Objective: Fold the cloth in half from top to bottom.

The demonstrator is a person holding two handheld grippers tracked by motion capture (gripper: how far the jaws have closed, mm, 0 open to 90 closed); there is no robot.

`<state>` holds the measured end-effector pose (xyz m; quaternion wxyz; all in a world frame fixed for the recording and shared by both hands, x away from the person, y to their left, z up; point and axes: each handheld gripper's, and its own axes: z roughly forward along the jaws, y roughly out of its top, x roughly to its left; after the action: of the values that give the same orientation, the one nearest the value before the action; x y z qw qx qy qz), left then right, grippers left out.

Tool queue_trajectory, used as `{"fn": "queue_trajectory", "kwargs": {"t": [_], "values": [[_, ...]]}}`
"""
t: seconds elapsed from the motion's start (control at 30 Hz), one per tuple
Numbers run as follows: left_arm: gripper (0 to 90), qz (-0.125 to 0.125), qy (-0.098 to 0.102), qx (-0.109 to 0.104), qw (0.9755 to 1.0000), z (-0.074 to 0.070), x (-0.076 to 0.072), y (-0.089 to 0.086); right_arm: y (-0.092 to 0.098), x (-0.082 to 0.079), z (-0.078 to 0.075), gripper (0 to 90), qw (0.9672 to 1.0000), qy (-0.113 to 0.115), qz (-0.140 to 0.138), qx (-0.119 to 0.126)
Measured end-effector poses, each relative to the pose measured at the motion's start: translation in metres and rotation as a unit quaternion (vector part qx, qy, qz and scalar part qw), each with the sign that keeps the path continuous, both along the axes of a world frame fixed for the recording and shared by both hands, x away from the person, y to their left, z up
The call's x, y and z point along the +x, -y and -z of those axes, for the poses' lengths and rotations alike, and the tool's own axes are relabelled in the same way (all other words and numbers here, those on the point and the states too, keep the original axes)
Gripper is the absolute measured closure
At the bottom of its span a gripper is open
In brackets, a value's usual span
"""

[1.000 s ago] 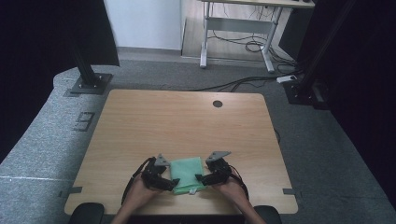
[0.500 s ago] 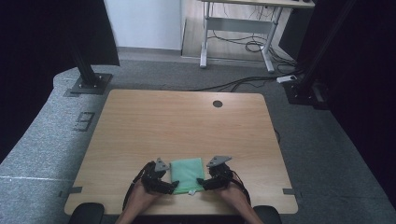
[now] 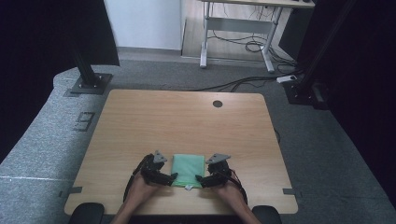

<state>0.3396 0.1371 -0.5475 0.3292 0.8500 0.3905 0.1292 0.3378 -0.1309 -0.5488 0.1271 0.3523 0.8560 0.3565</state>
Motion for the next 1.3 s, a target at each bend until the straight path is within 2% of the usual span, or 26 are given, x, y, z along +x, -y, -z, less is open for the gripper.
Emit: {"fn": "queue_trajectory", "kwargs": {"t": [0.37,0.8,1.3], "values": [[0.9,-0.016,0.005,-0.005,0.9998,0.001,0.017,-0.002,-0.002,0.014,0.001,13.5,0.9998,0.006,0.019,0.005],[0.4,-0.032,0.005,-0.006,0.9995,0.002,0.042,-0.004,-0.005,0.043,0.002,13.5,0.9993,0.011,0.035,0.010],[0.4,-0.050,0.005,-0.007,0.9987,0.002,0.068,-0.006,-0.007,0.068,0.004,13.5,0.9985,0.018,0.048,0.018]]}}
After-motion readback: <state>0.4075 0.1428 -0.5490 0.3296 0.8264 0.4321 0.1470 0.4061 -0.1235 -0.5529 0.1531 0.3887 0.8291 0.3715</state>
